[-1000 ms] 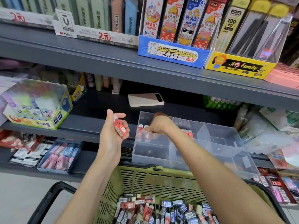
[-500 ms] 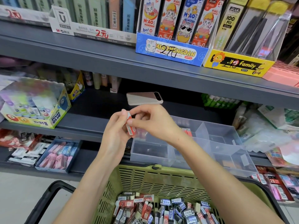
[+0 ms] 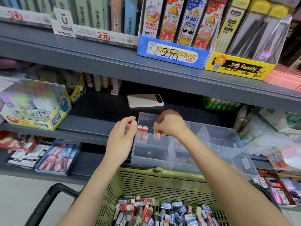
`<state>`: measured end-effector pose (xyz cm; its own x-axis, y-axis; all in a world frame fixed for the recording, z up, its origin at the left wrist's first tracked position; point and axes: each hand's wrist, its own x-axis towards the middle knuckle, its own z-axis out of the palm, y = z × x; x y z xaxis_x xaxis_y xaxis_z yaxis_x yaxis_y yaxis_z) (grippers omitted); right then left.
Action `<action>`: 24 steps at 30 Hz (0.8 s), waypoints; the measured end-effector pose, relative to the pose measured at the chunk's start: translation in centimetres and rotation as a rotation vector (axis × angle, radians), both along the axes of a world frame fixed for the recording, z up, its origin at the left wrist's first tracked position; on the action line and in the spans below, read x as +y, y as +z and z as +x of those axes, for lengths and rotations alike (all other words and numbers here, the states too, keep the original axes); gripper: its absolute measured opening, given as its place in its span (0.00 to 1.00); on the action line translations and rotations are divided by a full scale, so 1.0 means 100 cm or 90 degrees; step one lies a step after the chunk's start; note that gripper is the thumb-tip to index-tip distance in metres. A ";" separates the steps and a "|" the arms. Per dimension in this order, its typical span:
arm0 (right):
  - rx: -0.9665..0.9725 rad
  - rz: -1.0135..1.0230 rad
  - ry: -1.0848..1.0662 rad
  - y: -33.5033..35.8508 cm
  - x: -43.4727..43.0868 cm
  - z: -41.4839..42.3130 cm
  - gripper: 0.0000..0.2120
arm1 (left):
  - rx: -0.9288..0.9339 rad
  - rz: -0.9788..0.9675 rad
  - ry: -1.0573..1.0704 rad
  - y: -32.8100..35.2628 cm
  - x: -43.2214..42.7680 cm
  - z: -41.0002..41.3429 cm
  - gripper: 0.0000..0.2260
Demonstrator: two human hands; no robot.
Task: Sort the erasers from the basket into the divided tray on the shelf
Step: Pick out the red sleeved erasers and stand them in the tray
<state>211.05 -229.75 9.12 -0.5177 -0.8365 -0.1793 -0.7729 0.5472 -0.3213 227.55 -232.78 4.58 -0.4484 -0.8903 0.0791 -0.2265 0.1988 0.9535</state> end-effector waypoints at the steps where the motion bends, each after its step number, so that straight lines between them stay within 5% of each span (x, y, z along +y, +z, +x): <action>1: 0.031 0.023 0.011 -0.003 -0.005 0.002 0.08 | -0.025 -0.021 -0.012 -0.001 0.000 -0.001 0.14; 6: 0.069 0.104 0.028 -0.016 -0.023 0.007 0.18 | -0.107 -0.100 -0.037 -0.004 0.003 -0.004 0.18; 12: 0.048 0.115 0.083 -0.009 -0.015 0.007 0.11 | -0.104 -0.115 -0.022 -0.007 0.002 -0.003 0.18; 20: 0.019 -0.404 0.135 0.010 0.099 0.039 0.08 | -0.111 -0.121 -0.030 -0.001 0.007 0.000 0.15; 24: -0.053 -0.366 0.183 -0.044 0.169 0.062 0.06 | -0.087 -0.195 0.058 0.003 0.024 0.012 0.13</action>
